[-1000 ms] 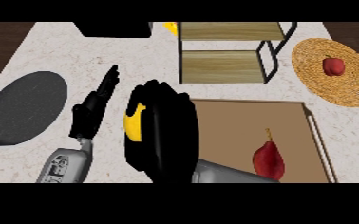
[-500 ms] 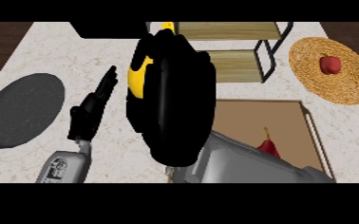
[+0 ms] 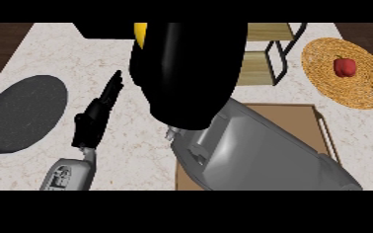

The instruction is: Pick the lemon from the tray and place it in the tiered shelf

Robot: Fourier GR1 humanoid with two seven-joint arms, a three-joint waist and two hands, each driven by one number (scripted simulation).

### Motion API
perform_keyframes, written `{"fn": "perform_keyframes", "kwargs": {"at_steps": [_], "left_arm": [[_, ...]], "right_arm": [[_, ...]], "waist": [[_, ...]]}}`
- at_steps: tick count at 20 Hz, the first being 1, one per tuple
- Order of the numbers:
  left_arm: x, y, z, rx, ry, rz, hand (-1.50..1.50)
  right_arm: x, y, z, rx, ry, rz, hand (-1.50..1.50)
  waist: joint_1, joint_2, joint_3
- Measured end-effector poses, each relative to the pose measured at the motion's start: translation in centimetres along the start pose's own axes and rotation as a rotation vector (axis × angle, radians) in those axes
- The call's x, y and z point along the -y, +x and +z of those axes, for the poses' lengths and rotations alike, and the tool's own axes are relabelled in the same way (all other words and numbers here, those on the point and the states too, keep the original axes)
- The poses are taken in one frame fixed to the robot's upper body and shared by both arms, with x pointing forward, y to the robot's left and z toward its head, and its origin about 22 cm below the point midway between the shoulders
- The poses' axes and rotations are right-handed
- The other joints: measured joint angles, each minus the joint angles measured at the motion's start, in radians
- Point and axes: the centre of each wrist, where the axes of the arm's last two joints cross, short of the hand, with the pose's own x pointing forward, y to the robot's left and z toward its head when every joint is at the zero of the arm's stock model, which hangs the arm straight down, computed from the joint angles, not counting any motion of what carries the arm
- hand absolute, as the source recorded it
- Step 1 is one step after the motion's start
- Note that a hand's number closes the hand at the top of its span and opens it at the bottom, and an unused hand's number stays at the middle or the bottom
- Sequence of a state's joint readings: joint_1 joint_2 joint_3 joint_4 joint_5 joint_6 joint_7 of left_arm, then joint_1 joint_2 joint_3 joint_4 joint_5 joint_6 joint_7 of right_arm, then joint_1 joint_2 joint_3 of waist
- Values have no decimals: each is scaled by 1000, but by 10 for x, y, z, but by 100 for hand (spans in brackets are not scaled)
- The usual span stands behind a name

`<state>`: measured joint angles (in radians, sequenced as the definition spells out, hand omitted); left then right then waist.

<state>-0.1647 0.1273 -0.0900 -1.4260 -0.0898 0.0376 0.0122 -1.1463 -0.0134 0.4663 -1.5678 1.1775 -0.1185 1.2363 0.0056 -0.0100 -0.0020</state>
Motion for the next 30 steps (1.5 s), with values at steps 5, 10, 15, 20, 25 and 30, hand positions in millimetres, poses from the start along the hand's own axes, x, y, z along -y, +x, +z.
{"fn": "perform_keyframes", "kwargs": {"at_steps": [5,10,15,20,25,30], "left_arm": [[-1,1,1,8,1,-1,0],[-4,1,1,10,-3,-3,0],[0,5,-1,14,-4,-1,0],[-3,6,-5,13,-3,-5,0],[-3,9,-6,12,-4,1,0],[-2,8,-5,20,-4,0,0]], "right_arm": [[5,5,-26,-32,-60,48,150],[8,7,-48,-50,-84,93,150],[7,1,-67,-47,-110,165,150],[-9,-14,-79,-77,-116,236,150],[-32,-35,-90,-40,-134,298,150],[-41,-49,-103,-74,-168,220,150]], "waist": [[1,4,1],[1,6,1],[0,8,1],[0,10,1],[4,12,2],[10,15,2]]}}
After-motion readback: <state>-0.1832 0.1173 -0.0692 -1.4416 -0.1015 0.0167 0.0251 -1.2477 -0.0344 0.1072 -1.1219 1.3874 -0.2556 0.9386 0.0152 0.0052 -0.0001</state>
